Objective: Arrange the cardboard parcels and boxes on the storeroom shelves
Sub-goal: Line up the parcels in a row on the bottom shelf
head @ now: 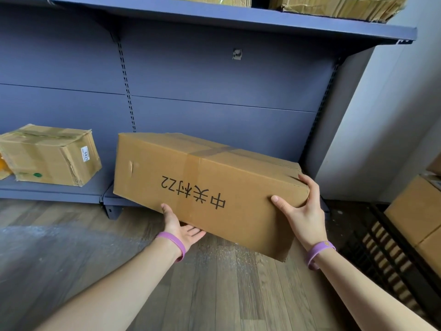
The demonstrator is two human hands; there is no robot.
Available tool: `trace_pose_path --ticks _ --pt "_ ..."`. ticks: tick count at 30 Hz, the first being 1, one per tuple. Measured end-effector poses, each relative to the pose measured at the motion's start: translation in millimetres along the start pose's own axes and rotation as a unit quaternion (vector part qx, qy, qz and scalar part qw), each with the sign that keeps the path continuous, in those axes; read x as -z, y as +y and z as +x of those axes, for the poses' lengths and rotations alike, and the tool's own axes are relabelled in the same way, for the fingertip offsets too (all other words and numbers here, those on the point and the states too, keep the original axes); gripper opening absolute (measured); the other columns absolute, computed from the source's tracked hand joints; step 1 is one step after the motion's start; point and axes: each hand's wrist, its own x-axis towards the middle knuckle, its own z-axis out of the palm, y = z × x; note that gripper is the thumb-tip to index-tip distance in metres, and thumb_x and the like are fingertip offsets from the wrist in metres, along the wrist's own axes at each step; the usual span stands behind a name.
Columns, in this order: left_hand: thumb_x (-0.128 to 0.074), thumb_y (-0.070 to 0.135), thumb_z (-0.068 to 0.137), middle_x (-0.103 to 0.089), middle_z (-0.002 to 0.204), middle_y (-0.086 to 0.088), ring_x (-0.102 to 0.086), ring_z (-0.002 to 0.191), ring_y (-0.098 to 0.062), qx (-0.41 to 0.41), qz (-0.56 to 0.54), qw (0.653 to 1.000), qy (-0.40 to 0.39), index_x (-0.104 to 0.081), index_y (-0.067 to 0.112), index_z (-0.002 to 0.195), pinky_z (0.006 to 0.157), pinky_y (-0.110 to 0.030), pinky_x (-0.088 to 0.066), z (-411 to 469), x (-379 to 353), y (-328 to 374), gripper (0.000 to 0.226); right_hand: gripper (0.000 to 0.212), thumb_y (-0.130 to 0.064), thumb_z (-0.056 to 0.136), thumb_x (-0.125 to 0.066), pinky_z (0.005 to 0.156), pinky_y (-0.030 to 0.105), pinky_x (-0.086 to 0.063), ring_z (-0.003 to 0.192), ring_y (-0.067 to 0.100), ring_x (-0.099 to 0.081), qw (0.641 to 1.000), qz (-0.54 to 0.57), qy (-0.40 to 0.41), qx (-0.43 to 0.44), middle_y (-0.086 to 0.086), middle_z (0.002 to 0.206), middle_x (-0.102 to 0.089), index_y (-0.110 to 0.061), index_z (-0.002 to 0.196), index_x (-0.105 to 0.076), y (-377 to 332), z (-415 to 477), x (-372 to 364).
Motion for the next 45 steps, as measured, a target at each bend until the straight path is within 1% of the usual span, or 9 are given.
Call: trace_pose_path --ticks 6,16,19,22,27,31,35,39,45 --pt "-0.04 0.067 0.097 -0.03 0.158 -0.025 -0.038 0.14 -0.043 0.017 0.068 0.995 0.073 -0.021 0.017 0.158 0.112 -0.059 -0.037 9 4 -6 0.081 0.066 -0.028 0.075 -0.086 0.085 0.03 -0.042 0.096 0.003 -0.056 0.999 -0.024 -0.01 -0.026 -0.025 0.106 -0.054 -0.046 0.12 -0.042 34 -4 13" --pt "-0.053 0.069 0.089 -0.016 0.165 0.003 -0.028 0.145 -0.038 -0.226 0.092 0.956 0.164 -0.007 0.05 0.155 0.101 -0.072 -0.038 26 32 71 0.082 0.07 -0.018 0.08 -0.081 0.086 0.035 -0.04 0.103 0.013 -0.047 0.997 -0.057 0.011 -0.058 -0.036 0.113 -0.04 -0.034 0.134 -0.04 78 -3 15" --pt "-0.057 0.067 0.087 -0.015 0.164 0.001 -0.032 0.144 -0.03 -0.307 0.181 0.913 0.199 -0.021 0.045 0.154 0.11 -0.063 -0.035 33 40 95 0.08 0.07 -0.015 0.08 -0.081 0.086 0.036 -0.042 0.09 0.006 -0.049 0.996 -0.06 0.014 -0.061 -0.031 0.113 -0.043 -0.03 0.136 -0.04 81 1 12" --pt "-0.061 0.061 0.089 -0.031 0.158 0.0 -0.04 0.14 -0.025 -0.343 0.233 0.891 0.186 -0.032 0.03 0.153 0.116 -0.044 -0.032 40 46 103 0.077 0.07 -0.014 0.081 -0.08 0.091 0.037 -0.04 0.108 0.013 -0.046 0.996 -0.062 0.015 -0.062 -0.016 0.124 -0.044 -0.036 0.132 -0.038 87 4 11" --pt "-0.069 0.058 0.085 -0.051 0.124 0.005 -0.051 0.112 -0.018 -0.342 0.232 0.889 0.199 -0.045 0.018 0.13 0.108 -0.044 -0.043 42 47 105 0.065 0.056 -0.048 0.084 -0.072 0.093 0.034 -0.037 0.113 0.016 -0.045 0.996 -0.031 0.03 -0.082 -0.014 0.12 -0.047 -0.028 0.127 -0.043 91 9 13" --pt "-0.067 0.067 0.081 -0.053 0.127 -0.001 -0.053 0.118 -0.024 -0.314 0.238 0.887 0.241 -0.048 0.009 0.133 0.107 -0.049 -0.046 40 64 113 0.079 0.037 -0.043 0.097 -0.057 0.097 0.035 -0.039 0.108 0.019 -0.049 0.987 0.002 0.08 -0.137 -0.007 0.102 -0.05 -0.013 0.115 -0.047 89 16 15" --pt "-0.06 0.065 0.088 -0.051 0.122 -0.003 -0.047 0.104 -0.024 -0.284 0.331 0.874 0.214 -0.051 0.015 0.119 0.105 -0.049 -0.045 35 83 118 0.06 0.064 -0.053 0.095 -0.052 0.104 0.041 -0.039 0.111 0.02 -0.049 0.981 -0.037 0.02 -0.191 0.006 0.123 -0.051 -0.022 0.149 -0.034 97 20 24" --pt "-0.051 0.07 0.091 -0.046 0.149 0.008 -0.044 0.135 -0.026 -0.271 0.483 0.82 0.149 -0.047 0.034 0.145 0.113 -0.047 -0.034 32 87 119 0.065 0.067 -0.046 0.099 -0.049 0.111 0.033 -0.028 0.137 0.025 -0.041 0.976 -0.06 -0.065 -0.198 0.004 0.145 -0.047 -0.025 0.157 -0.023 95 23 20" --pt "-0.049 0.073 0.089 -0.053 0.136 -0.012 -0.054 0.116 -0.034 -0.229 0.544 0.782 0.198 -0.051 0.006 0.132 0.09 -0.04 -0.042 30 75 112 0.08 0.067 -0.042 0.102 -0.045 0.108 0.028 -0.025 0.145 0.022 -0.032 0.97 -0.033 -0.085 -0.225 0.002 0.159 -0.032 -0.021 0.158 -0.016 94 25 10"
